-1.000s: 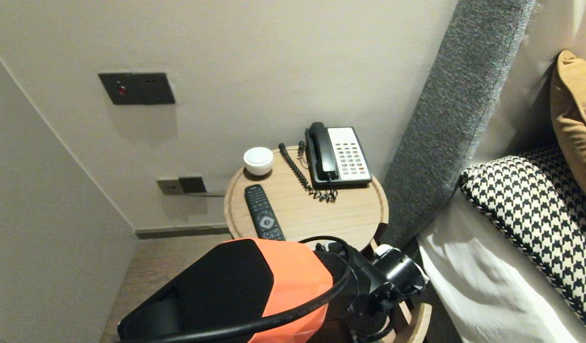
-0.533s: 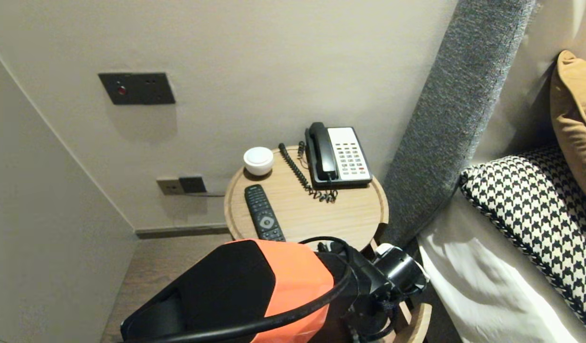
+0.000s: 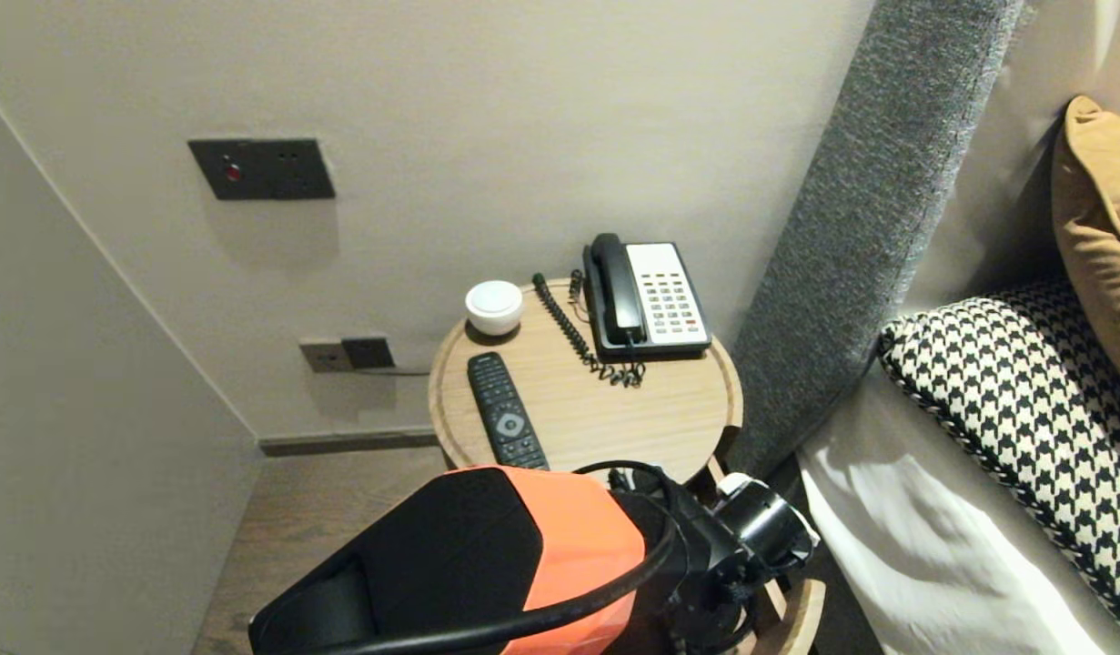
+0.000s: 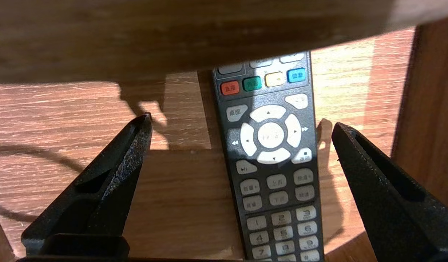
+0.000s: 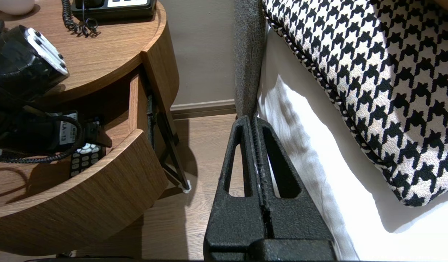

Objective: Take the remote control out of the drawer one by one and place them on the table

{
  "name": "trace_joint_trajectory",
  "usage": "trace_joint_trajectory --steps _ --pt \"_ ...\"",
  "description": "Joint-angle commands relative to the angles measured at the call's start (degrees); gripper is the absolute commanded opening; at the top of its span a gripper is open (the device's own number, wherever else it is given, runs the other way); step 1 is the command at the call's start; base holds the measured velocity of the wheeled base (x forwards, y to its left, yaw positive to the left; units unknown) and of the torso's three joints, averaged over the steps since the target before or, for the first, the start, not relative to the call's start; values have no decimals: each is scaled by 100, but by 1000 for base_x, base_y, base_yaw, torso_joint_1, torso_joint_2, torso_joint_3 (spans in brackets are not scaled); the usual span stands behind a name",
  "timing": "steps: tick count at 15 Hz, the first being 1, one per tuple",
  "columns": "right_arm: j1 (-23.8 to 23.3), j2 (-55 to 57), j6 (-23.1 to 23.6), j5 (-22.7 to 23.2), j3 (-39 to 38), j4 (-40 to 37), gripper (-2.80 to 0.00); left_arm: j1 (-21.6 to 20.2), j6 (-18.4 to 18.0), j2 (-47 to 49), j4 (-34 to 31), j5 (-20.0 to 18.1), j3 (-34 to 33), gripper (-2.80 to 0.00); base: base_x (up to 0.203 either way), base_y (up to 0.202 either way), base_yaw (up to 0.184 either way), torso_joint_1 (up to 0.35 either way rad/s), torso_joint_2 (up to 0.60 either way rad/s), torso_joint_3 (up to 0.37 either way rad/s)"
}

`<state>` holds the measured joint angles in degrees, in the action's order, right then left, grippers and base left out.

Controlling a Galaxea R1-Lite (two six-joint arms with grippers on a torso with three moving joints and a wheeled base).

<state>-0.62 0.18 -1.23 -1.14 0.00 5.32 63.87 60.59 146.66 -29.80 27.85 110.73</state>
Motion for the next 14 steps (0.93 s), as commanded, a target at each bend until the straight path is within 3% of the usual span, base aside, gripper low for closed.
trace_joint_trajectory --steps 1,14 --pt "1 8 0 0 -229 5 -280 -3 32 79 -4 112 -7 -280 0 0 0 0 0 0" --pt "1 8 0 0 -229 5 -280 88 66 -241 -188 141 -121 -280 0 0 0 0 0 0"
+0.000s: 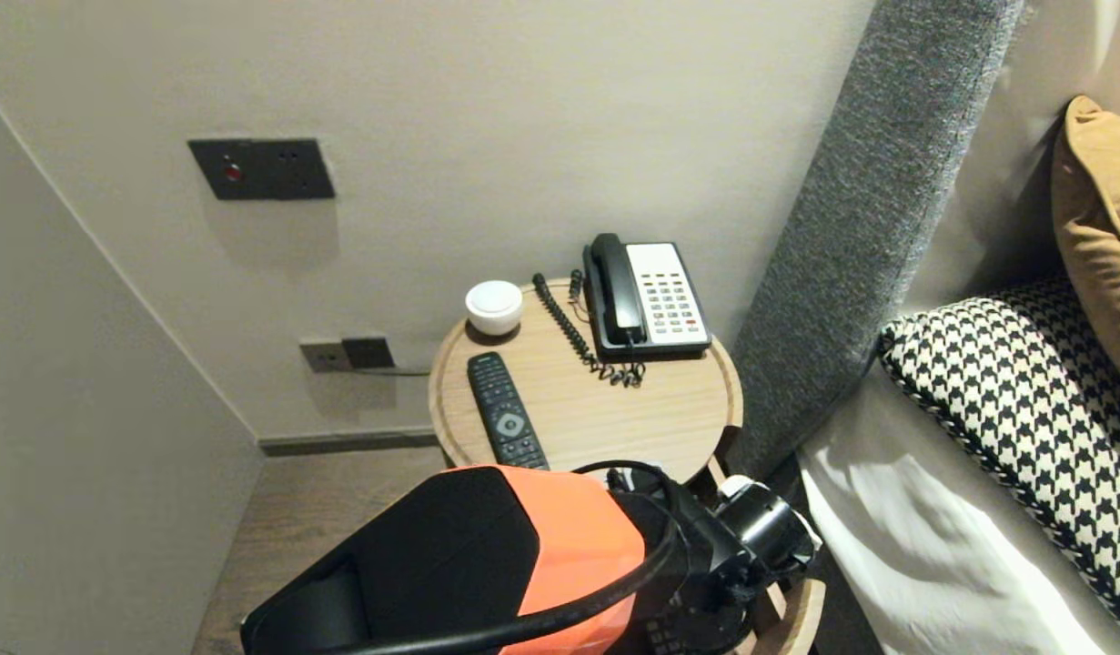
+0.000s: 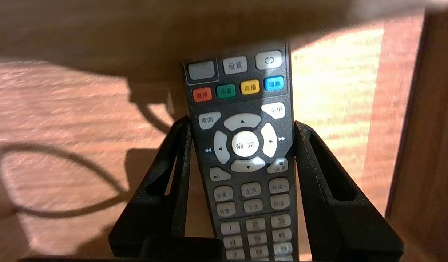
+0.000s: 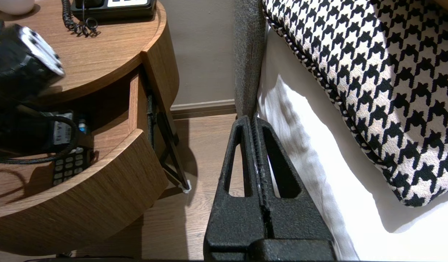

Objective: Take the remote control out of the drawer one by one and place them on the table

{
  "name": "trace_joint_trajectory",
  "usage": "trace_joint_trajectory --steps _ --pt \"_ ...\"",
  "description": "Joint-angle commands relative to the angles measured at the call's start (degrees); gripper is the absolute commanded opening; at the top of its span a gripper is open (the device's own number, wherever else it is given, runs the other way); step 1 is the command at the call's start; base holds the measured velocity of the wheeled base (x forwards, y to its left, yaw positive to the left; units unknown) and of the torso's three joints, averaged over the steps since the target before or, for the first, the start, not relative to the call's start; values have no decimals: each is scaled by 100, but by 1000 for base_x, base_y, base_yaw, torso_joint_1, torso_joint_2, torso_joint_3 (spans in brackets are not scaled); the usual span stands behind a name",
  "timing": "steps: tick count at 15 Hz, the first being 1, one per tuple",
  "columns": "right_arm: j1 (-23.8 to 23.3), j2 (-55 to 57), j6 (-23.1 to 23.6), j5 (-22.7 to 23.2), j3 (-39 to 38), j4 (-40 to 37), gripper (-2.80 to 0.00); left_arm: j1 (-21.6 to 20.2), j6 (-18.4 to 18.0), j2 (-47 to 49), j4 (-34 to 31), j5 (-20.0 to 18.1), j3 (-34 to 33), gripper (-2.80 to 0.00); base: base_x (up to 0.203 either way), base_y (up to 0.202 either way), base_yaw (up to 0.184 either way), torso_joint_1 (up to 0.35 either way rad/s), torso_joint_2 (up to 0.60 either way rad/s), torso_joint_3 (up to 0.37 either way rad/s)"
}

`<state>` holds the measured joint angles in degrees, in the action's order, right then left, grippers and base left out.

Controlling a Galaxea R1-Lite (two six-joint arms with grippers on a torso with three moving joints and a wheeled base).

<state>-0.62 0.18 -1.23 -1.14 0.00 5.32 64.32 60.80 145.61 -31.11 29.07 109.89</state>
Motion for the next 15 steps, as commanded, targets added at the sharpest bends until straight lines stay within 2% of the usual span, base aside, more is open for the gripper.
trace_joint_trajectory --steps 1,6,9,13,15 --pt "1 8 0 0 -229 13 -280 72 63 -173 -103 19 -47 -280 0 0 0 0 0 0" --pt "1 8 0 0 -229 5 -280 142 29 -372 -510 -61 -174 -280 0 0 0 0 0 0" --pt "1 8 0 0 -229 5 -280 122 22 -384 -565 -458 -219 -280 0 0 0 0 0 0" --pt "0 8 0 0 -229 5 -280 5 -88 -352 -598 -537 -208 -280 0 0 0 0 0 0" --pt "1 8 0 0 -229 5 -280 -71 -184 -348 -597 -772 -203 -280 0 0 0 0 0 0"
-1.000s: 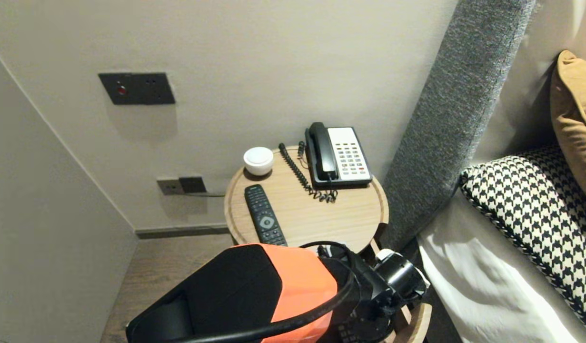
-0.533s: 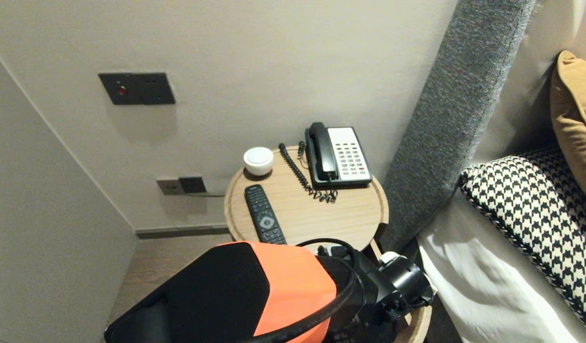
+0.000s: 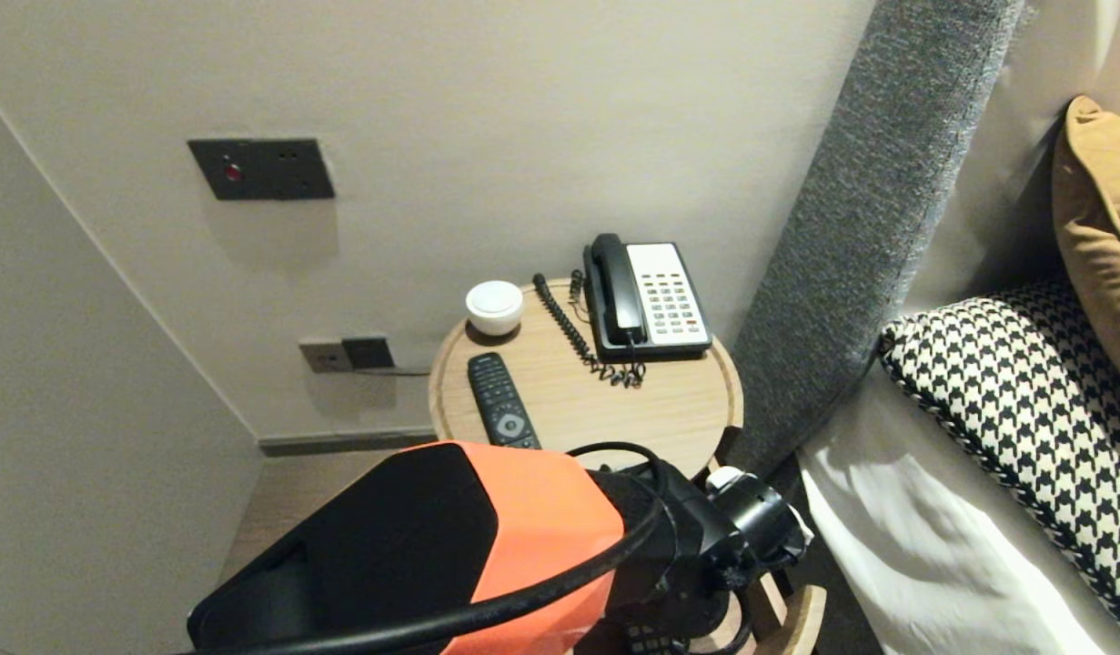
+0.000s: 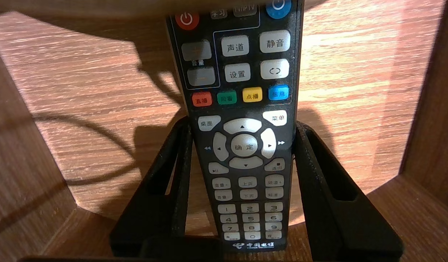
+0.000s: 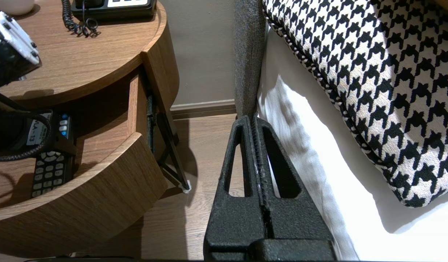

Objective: Take the remote control out of the drawer one by one and place them on the table

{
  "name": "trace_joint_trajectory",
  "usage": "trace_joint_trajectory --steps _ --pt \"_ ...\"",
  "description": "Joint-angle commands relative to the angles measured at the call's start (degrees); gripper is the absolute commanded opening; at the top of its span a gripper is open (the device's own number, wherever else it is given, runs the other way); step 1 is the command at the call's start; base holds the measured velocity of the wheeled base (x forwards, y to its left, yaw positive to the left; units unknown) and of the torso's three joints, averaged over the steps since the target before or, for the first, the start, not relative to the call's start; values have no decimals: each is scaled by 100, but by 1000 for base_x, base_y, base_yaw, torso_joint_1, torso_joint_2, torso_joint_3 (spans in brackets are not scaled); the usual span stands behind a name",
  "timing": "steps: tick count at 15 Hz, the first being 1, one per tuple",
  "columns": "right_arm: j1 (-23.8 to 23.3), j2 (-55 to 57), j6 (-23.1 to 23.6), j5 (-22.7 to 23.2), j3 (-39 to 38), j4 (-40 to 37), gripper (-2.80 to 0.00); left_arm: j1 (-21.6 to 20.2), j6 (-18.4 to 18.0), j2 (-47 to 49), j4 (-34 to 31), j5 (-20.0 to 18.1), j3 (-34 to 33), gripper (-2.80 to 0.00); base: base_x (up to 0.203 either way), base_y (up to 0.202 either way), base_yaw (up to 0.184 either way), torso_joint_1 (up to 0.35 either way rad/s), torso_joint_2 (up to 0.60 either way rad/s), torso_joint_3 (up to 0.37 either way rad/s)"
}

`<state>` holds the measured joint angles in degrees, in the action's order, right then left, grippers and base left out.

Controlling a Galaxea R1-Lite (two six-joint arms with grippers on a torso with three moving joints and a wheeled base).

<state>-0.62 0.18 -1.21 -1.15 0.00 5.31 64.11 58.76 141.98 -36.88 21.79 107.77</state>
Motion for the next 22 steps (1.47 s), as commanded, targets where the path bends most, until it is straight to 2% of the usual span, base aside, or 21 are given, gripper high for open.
trace_joint_trajectory --steps 1,2,16,19,22 --pt "1 8 -2 0 -229 6 -280 -104 -10 23 -10 -372 26 -280 0 0 0 0 0 0" --pt "1 8 -2 0 -229 6 -280 -175 -38 57 32 -522 50 -280 0 0 0 0 0 0" --pt "1 8 -2 0 -229 6 -280 -188 -91 -27 -17 -551 -10 -280 0 0 0 0 0 0" --pt "1 8 -2 0 -229 6 -280 -197 -307 -197 -21 -552 -74 -280 0 0 0 0 0 0" --pt "1 8 -2 0 -229 6 -280 -188 -365 -258 -30 -562 -72 -280 0 0 0 0 0 0"
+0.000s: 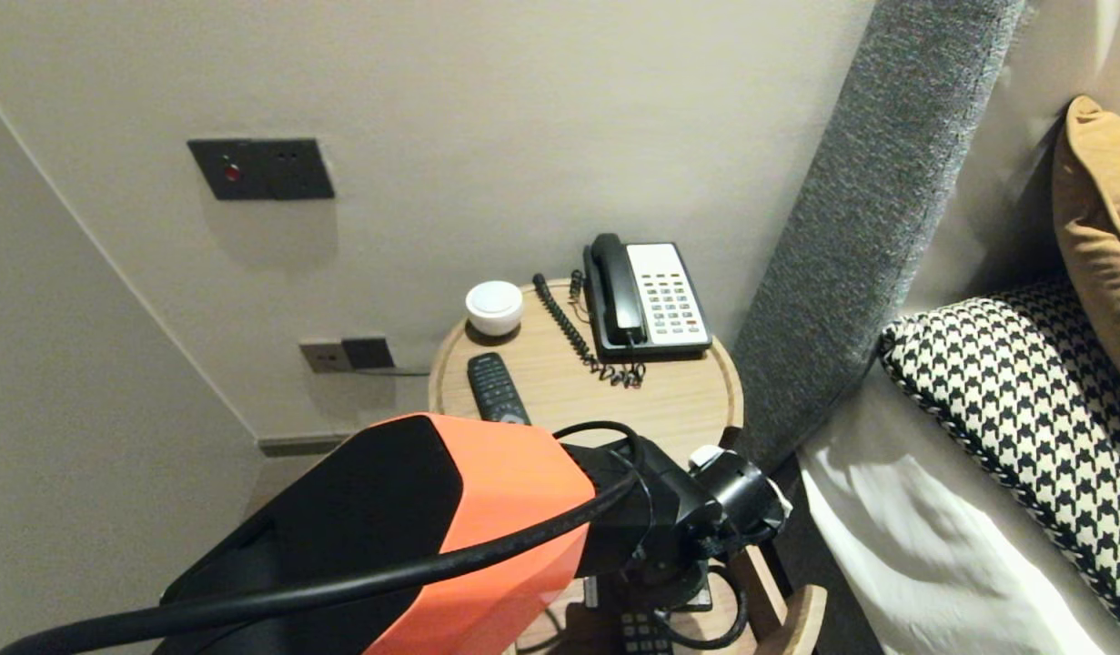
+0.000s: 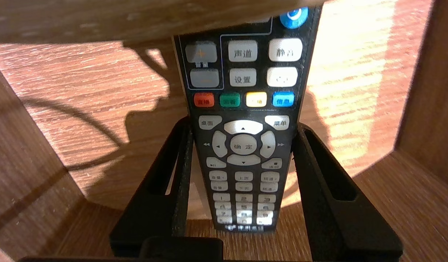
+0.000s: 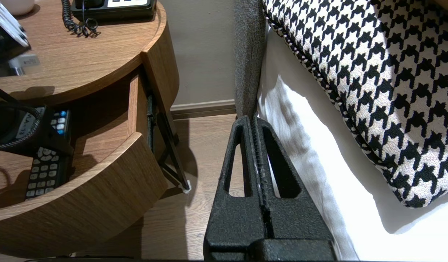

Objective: Take the remote control out of the drawer one by one and place them on the table

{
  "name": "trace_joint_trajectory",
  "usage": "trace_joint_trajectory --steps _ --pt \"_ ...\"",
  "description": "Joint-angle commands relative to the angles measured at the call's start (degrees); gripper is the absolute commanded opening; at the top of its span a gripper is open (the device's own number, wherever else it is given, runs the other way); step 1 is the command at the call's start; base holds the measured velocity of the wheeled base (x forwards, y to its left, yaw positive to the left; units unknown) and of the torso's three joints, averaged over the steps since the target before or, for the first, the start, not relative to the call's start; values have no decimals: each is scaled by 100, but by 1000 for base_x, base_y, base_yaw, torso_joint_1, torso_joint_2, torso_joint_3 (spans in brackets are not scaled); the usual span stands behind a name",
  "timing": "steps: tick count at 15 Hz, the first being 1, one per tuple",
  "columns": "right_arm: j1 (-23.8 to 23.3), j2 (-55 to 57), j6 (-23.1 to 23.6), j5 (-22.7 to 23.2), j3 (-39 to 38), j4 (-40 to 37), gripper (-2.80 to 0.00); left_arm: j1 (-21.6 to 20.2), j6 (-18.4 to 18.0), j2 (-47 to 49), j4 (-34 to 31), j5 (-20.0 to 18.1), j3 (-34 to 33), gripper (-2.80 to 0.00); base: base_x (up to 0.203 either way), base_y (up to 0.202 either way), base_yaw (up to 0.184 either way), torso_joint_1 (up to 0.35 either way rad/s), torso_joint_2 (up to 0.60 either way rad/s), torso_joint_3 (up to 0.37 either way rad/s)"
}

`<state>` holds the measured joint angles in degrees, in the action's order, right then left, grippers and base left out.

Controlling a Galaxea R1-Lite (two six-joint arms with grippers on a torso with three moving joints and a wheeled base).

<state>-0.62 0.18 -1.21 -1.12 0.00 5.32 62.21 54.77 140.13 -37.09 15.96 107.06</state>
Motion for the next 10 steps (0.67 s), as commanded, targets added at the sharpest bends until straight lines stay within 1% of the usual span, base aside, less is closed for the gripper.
trace_joint_trajectory --steps 1,10 --pt "1 8 -2 -2 -229 5 -280 1 33 -83 -17 21 -1 -280 0 0 0 0 0 0" --pt "1 8 -2 -2 -229 5 -280 -7 25 -135 -8 30 26 -280 0 0 0 0 0 0"
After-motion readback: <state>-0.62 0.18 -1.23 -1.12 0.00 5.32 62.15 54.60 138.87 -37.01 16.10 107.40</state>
